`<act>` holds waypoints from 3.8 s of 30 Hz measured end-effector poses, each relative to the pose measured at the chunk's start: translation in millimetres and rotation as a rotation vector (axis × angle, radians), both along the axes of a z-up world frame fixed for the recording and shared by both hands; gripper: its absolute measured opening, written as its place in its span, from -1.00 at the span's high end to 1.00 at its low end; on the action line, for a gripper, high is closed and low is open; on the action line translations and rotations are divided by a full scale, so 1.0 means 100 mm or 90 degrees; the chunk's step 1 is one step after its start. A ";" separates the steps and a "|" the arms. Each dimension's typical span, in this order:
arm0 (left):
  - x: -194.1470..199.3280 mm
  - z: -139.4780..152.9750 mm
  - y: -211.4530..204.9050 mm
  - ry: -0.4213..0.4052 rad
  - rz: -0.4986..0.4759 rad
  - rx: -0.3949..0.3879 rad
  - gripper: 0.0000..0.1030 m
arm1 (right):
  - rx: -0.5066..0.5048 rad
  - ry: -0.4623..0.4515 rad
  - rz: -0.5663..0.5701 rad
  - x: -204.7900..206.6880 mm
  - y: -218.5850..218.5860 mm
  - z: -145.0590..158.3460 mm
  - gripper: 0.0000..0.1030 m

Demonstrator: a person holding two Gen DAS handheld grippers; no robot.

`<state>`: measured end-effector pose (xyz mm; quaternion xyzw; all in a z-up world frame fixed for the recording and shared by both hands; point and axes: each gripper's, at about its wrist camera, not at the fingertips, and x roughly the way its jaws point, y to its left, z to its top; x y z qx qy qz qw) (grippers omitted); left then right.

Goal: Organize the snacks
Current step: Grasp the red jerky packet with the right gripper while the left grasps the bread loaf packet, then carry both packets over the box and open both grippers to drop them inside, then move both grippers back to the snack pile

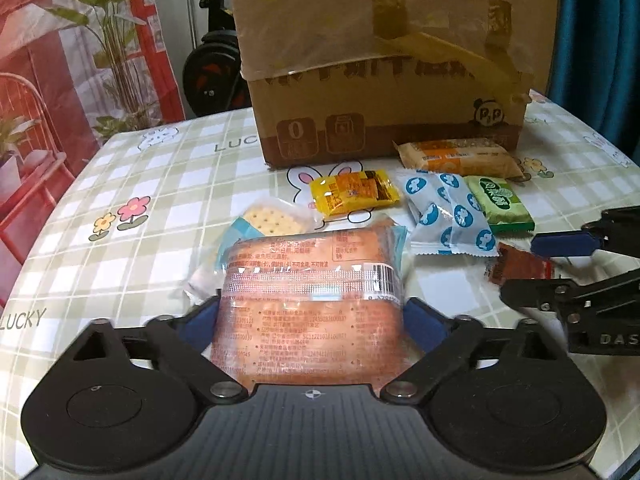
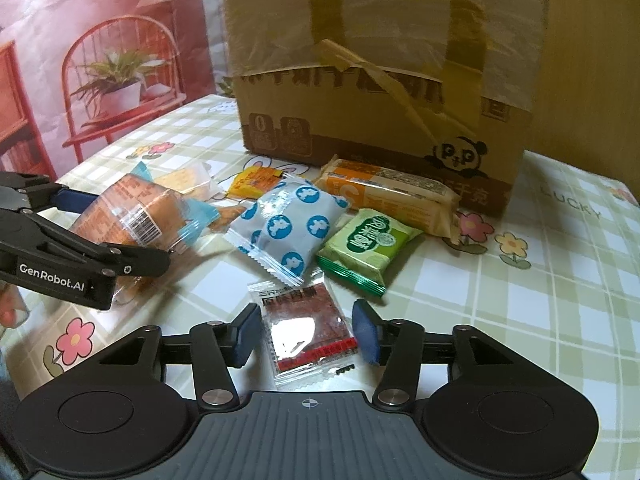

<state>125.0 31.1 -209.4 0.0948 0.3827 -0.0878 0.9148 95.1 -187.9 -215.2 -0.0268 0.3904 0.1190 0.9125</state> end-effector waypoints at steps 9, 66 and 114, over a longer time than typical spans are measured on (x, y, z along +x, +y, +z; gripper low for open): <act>-0.12 0.11 0.08 -0.017 0.000 -0.057 -0.50 | -0.010 0.004 0.026 0.02 -0.02 0.03 0.30; 1.84 1.89 -0.32 -0.189 -0.017 -0.115 -0.74 | -0.030 -0.226 -0.156 1.53 -0.80 1.67 -0.19; 0.75 0.75 0.32 -0.021 0.033 -0.148 -0.09 | 0.091 -0.054 -0.151 0.42 -0.56 0.41 -0.28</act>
